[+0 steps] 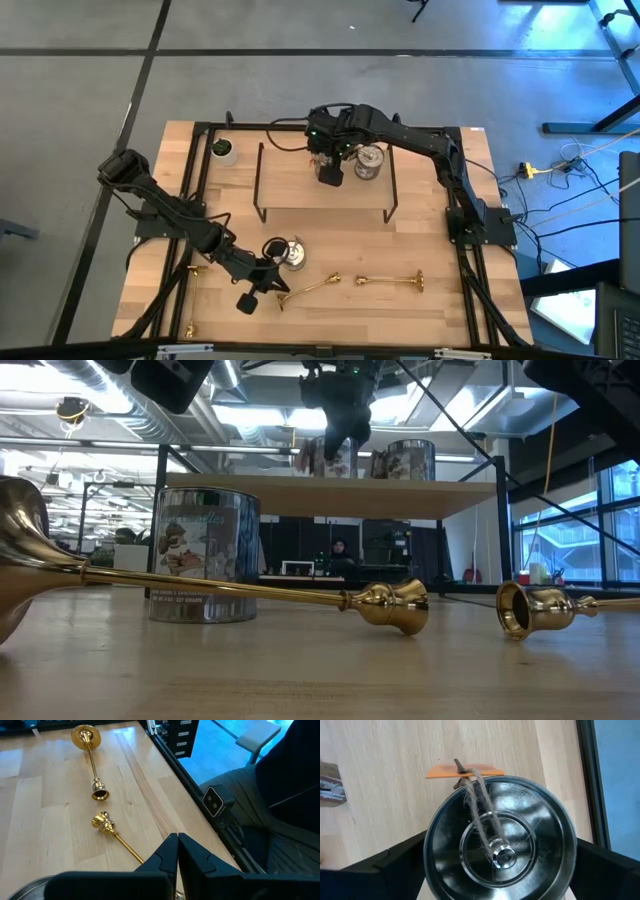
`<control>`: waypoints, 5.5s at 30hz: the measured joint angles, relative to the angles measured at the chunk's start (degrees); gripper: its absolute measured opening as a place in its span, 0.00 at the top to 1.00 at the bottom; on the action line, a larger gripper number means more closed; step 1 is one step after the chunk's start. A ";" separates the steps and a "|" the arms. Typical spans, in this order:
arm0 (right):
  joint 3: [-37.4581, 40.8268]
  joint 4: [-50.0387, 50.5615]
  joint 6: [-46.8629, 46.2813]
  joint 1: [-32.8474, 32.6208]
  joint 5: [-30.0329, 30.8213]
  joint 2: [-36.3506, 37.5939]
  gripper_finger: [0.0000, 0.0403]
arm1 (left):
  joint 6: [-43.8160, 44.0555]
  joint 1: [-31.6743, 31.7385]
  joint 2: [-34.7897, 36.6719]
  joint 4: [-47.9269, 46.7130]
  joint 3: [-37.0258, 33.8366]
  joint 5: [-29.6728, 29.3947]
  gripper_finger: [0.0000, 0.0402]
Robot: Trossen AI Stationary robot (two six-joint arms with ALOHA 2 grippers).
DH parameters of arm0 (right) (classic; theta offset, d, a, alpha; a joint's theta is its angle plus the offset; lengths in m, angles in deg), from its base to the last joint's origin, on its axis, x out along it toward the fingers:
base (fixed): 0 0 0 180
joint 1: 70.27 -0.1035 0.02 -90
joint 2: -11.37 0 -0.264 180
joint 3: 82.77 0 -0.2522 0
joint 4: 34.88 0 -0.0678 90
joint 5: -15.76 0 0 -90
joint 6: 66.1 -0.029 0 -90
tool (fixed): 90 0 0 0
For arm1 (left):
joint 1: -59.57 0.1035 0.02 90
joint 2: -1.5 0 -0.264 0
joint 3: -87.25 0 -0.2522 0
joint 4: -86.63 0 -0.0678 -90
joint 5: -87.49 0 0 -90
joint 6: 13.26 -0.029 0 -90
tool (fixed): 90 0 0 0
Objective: Pick & Place candle stick holders
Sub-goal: Put the right silver scented candle on the shelf, then put the left gold candle holder on the shelf
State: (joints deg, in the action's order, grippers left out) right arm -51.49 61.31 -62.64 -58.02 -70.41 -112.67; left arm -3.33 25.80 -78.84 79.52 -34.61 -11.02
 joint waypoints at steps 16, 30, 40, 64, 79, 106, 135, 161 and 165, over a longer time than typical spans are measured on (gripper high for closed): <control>0.00 -4.02 1.11 -1.49 0.04 0.00 0.02 | 0.06 -0.01 0.00 0.03 0.00 0.00 0.99; 0.00 -7.16 3.67 -1.49 0.22 0.00 0.02 | 0.26 0.00 0.00 0.03 0.00 0.00 0.99; 0.00 -10.08 4.98 -1.49 2.48 0.00 0.02 | 0.27 0.00 0.00 0.03 0.00 0.01 0.99; -0.04 -8.36 3.99 -7.17 2.13 8.89 0.02 | 0.22 -1.25 0.00 0.42 0.00 0.01 0.99; 4.26 3.06 -2.33 -10.16 5.10 10.05 0.07 | -0.20 -2.21 0.00 1.03 0.00 -0.96 0.99; 10.95 -5.83 2.11 -8.65 1.46 8.79 0.99 | -0.66 -2.21 0.00 0.84 0.00 -1.01 0.99; 10.99 -6.91 3.41 -7.23 6.01 6.69 1.00 | -0.66 -2.52 0.00 0.79 0.00 -1.01 0.99; 0.73 3.43 -10.05 -36.40 16.42 7.15 0.99 | -0.20 -2.52 0.00 8.17 0.00 -0.95 0.99; 1.82 3.57 -15.30 -43.78 24.11 7.14 0.99 | -0.17 -2.52 0.00 9.47 0.00 -0.50 0.99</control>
State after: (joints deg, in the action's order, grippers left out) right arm -49.67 64.88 -77.94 -101.80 -46.30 -105.53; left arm -3.49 23.28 -78.84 88.99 -34.61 -11.52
